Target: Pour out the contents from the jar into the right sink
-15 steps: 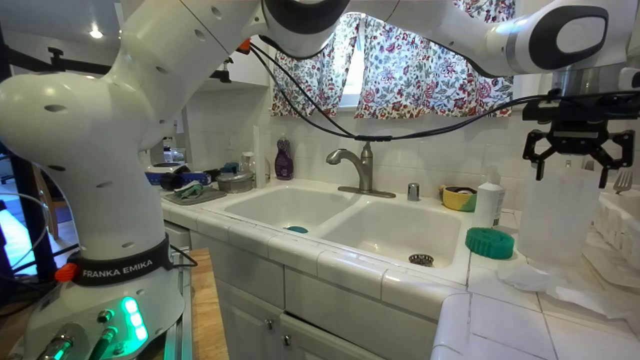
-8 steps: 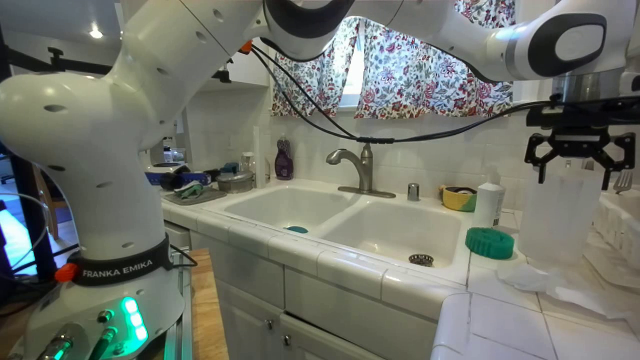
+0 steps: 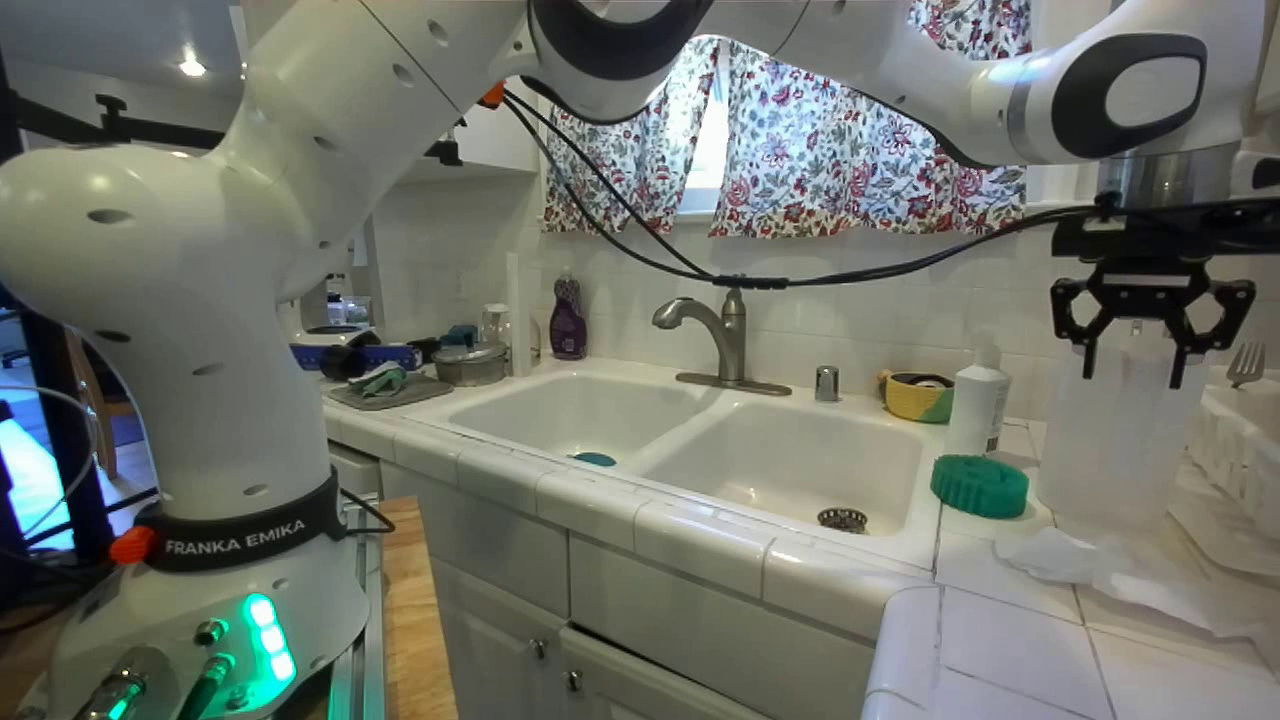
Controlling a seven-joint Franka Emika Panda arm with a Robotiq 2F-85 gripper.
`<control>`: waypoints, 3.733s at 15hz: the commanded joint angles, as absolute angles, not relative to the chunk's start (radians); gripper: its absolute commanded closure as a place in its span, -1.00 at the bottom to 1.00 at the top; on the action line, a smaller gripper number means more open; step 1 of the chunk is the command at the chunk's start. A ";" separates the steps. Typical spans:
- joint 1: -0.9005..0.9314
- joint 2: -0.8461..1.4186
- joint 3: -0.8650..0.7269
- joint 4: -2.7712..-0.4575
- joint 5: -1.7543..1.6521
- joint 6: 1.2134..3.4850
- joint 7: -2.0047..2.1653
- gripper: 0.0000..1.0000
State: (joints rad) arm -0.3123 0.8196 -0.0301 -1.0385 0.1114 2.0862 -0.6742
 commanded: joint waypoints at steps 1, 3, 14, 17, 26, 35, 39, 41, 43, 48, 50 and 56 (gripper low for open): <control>-0.324 0.824 -0.022 -1.027 0.124 2.073 -0.683 0.28; -0.325 0.823 -0.023 -1.028 0.124 2.080 -0.680 0.52; -0.341 0.764 0.005 -1.081 0.154 2.122 -0.703 0.82; -0.352 0.717 0.028 -1.116 0.168 2.144 -0.721 0.82; -0.354 0.479 0.018 -1.375 0.116 2.194 -0.858 0.82; -0.202 0.162 -0.064 -1.710 -0.175 2.205 -0.831 0.82; -0.080 0.074 -0.053 -1.786 -0.465 2.174 -0.629 0.82; -0.020 0.058 -0.029 -1.795 -0.614 2.123 -0.512 0.82; 0.036 0.061 0.007 -1.793 -0.724 2.041 -0.422 0.82; 0.142 0.103 0.104 -1.751 -0.822 1.729 -0.417 0.82; 0.169 0.128 0.133 -1.733 -0.825 1.623 -0.454 0.82; 0.181 0.153 0.163 -1.732 -0.799 1.562 -0.488 0.32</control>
State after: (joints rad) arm 0.1865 0.1514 0.1549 -1.7356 -0.7993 1.5665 -0.4877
